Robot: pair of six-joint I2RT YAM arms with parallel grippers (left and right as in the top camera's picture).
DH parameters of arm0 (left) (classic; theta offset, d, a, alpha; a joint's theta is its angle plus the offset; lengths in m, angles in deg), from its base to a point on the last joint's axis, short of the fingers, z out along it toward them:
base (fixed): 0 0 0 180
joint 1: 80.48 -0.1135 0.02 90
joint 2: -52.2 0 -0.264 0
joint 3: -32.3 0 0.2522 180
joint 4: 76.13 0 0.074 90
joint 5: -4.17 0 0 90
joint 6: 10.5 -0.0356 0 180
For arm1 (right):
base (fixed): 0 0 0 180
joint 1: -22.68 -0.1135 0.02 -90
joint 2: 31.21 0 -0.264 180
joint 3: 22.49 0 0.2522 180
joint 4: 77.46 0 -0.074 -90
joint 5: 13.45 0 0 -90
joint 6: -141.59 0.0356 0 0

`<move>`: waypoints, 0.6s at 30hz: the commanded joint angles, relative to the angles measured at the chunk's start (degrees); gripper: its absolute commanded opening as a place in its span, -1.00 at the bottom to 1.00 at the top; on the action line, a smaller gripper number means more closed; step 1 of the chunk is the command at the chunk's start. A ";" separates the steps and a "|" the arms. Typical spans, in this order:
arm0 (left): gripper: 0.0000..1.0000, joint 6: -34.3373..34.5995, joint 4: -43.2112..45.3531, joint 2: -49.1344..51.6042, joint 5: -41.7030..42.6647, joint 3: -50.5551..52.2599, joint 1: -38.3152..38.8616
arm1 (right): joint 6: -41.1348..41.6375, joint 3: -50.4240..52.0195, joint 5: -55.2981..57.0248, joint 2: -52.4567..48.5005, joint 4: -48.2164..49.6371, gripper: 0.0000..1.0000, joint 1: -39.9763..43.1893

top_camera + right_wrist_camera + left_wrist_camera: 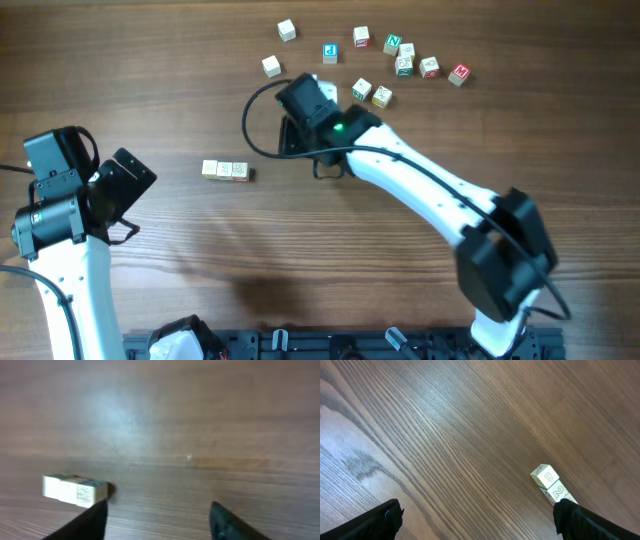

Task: Form a horizontal line

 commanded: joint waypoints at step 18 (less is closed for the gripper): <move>1.00 0.52 0.13 0.33 -0.76 -0.48 -0.31 | -20.02 1.03 17.40 47.21 -7.96 0.99 26.60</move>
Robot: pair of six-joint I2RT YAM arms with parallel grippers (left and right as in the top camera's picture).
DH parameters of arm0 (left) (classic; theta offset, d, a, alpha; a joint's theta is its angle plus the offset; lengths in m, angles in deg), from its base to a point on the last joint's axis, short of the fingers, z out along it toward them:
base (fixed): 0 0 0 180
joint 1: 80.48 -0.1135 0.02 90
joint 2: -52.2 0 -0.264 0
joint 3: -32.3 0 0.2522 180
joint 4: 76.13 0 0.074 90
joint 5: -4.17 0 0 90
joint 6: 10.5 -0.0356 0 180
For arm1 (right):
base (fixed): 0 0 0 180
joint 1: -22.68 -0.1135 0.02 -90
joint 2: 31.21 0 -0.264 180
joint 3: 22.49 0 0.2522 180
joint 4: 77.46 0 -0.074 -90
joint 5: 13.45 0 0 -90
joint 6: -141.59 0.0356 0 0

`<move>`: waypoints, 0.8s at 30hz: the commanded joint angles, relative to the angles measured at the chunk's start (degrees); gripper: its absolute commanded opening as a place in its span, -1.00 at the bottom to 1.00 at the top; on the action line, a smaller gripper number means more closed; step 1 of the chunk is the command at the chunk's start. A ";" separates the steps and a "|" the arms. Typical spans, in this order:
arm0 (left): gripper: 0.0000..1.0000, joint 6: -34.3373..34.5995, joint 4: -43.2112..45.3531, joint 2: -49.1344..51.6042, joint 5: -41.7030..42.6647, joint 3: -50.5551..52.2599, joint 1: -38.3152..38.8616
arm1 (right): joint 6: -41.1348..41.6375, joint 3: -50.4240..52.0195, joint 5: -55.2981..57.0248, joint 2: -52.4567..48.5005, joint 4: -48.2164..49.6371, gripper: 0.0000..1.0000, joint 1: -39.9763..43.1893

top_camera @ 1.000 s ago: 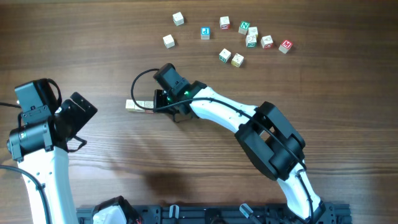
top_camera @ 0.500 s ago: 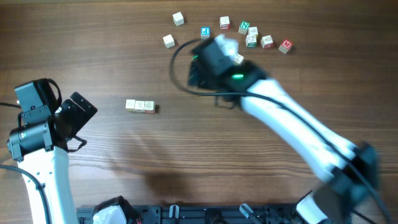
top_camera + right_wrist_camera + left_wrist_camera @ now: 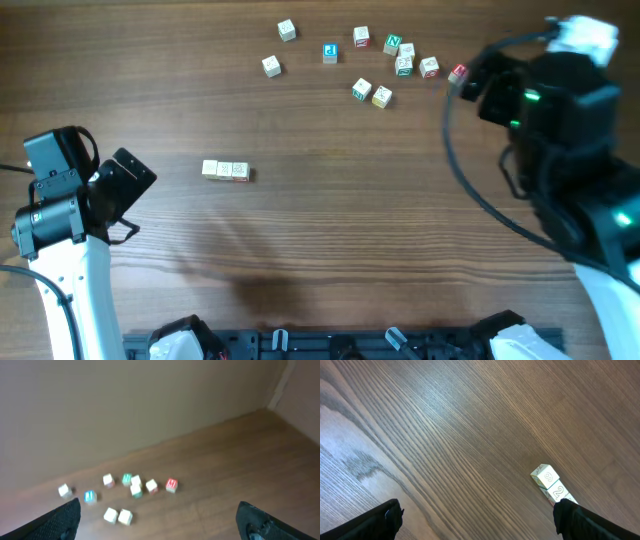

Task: Form a horizontal line

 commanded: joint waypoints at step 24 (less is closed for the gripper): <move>1.00 0.55 0.13 0.28 -0.76 -0.48 -0.31 | 4.42 83.93 -28.72 66.66 71.67 1.00 18.14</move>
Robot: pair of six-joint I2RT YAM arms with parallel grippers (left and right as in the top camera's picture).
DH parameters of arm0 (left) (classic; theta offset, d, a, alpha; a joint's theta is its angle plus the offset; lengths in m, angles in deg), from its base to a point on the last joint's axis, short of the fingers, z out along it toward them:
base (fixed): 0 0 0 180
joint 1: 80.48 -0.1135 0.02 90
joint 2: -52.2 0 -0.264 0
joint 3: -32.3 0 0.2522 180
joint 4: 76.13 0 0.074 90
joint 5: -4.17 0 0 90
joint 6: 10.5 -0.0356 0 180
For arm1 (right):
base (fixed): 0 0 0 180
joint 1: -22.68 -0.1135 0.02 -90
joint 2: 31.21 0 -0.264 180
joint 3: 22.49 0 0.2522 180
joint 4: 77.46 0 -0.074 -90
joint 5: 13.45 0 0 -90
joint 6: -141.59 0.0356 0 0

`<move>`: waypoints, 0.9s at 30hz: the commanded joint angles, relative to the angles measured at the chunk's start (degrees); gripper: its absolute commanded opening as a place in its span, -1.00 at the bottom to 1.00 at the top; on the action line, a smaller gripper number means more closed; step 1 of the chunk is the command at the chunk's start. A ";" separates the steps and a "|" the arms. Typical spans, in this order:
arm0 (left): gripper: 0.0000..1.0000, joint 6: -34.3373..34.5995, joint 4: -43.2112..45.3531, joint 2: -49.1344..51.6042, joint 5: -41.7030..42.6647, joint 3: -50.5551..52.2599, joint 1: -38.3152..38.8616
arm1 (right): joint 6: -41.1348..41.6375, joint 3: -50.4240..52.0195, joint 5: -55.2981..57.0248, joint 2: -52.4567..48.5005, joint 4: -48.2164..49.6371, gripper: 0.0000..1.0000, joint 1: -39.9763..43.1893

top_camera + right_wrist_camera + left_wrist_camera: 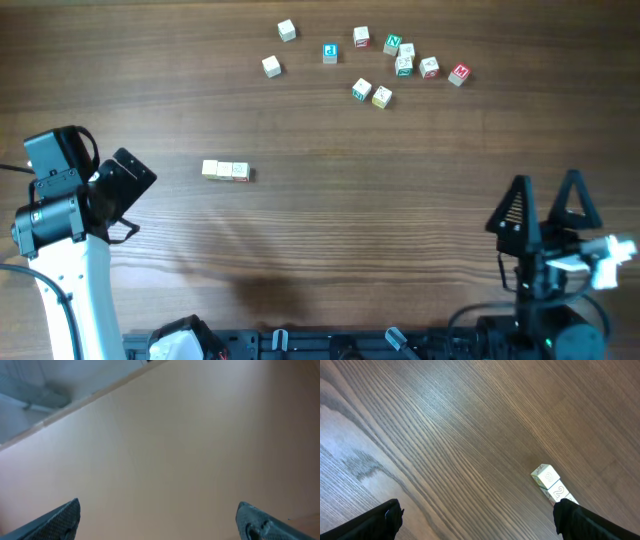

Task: Form a horizontal line

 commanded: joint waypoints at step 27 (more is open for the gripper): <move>1.00 0.52 0.15 0.07 -0.74 -0.48 -0.26 | -19.06 9.25 2.97 0.81 -18.03 0.99 0.28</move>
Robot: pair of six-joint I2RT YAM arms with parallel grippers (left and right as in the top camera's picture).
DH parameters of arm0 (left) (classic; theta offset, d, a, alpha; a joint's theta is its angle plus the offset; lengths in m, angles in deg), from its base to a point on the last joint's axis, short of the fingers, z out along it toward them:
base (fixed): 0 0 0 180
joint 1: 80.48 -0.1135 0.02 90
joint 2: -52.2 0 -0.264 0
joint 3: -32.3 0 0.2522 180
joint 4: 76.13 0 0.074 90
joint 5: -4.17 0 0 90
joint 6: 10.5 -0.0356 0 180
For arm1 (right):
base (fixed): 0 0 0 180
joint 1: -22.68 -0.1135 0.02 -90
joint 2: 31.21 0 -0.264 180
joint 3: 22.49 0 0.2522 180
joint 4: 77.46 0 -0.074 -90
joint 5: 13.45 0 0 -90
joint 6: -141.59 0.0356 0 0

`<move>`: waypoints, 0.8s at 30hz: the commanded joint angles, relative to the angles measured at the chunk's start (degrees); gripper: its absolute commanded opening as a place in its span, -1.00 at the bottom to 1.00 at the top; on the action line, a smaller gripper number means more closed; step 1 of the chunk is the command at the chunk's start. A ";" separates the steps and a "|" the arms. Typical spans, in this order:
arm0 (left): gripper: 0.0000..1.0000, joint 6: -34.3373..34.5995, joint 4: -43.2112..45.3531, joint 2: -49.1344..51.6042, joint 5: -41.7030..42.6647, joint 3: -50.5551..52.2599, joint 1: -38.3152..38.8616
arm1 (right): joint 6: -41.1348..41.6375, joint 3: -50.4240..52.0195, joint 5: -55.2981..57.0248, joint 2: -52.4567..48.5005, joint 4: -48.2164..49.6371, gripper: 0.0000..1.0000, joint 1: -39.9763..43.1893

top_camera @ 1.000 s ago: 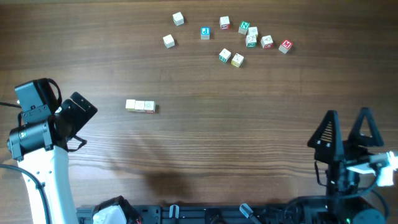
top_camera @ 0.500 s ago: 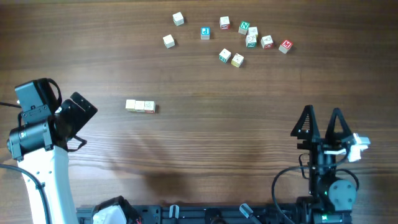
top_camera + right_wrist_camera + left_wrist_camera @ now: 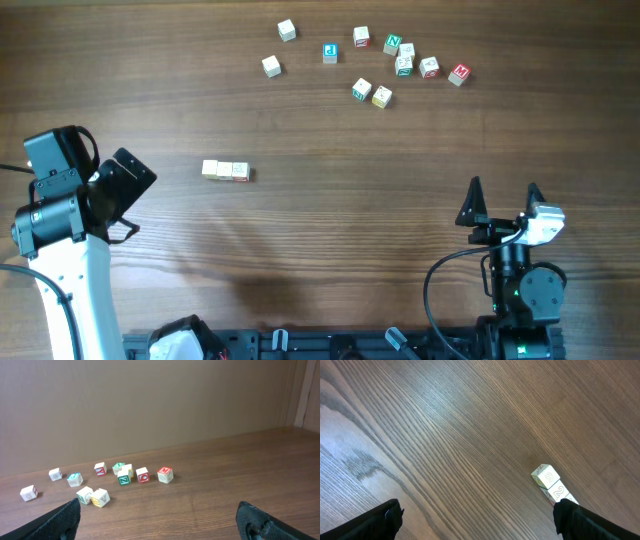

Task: Form a horizontal line

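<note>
A row of three pale blocks [image 3: 225, 171] lies left of the table's middle, and its end blocks [image 3: 549, 481] show in the left wrist view. Several loose letter blocks [image 3: 382, 62] are scattered at the far side; in the right wrist view this loose cluster [image 3: 122, 476] is far ahead. My left gripper [image 3: 127, 178] is open at the left, a little away from the row, with nothing between its fingers [image 3: 386, 518]. My right gripper [image 3: 501, 205] is open and empty at the near right, with its fingers [image 3: 261, 521] wide apart.
The wooden table [image 3: 330, 230] carries only the blocks. A plain brown wall [image 3: 150, 405] rises behind the far edge. A black rail [image 3: 330, 345] runs along the near edge between the arm bases.
My right gripper, which faced only the wall, now looks level across the table at the loose blocks and sits slightly further left. The left arm and all blocks are unchanged.
My right arm first reached across the table, its open gripper just right of the three-block row. Then it stood at the far right by the loose blocks, then at the near right facing the wall, and now faces the table. The left arm stayed put.
</note>
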 commanded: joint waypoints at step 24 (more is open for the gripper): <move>1.00 0.55 0.11 0.07 -0.79 -0.48 -0.26 | -7.89 0.07 -1.29 0.55 0.04 0.99 0.81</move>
